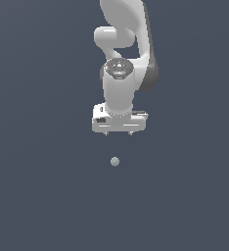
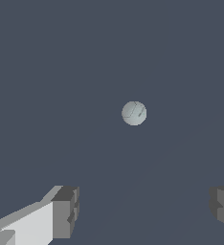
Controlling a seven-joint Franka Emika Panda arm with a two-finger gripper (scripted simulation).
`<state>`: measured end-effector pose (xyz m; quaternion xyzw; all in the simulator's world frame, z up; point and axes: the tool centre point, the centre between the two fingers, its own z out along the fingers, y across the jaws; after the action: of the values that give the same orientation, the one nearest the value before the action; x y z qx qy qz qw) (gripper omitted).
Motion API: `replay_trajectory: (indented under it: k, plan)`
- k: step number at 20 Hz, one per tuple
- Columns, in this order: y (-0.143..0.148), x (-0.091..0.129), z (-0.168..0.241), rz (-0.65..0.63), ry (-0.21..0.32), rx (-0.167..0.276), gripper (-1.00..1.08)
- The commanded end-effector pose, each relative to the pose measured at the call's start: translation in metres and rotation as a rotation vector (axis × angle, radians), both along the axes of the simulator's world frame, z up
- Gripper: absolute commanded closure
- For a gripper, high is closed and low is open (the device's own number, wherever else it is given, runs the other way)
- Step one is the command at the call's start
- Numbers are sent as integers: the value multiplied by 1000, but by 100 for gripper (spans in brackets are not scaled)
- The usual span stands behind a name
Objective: Pick up the object and move it to a goal position.
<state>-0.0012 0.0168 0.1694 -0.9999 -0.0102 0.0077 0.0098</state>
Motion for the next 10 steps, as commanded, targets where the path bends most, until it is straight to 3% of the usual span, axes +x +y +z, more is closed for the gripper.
replay_trajectory:
  k: [1,10]
  plan:
    - [0,0,0,0,0,0,-92]
    - [16,5,9,68,-10,-2,-92]
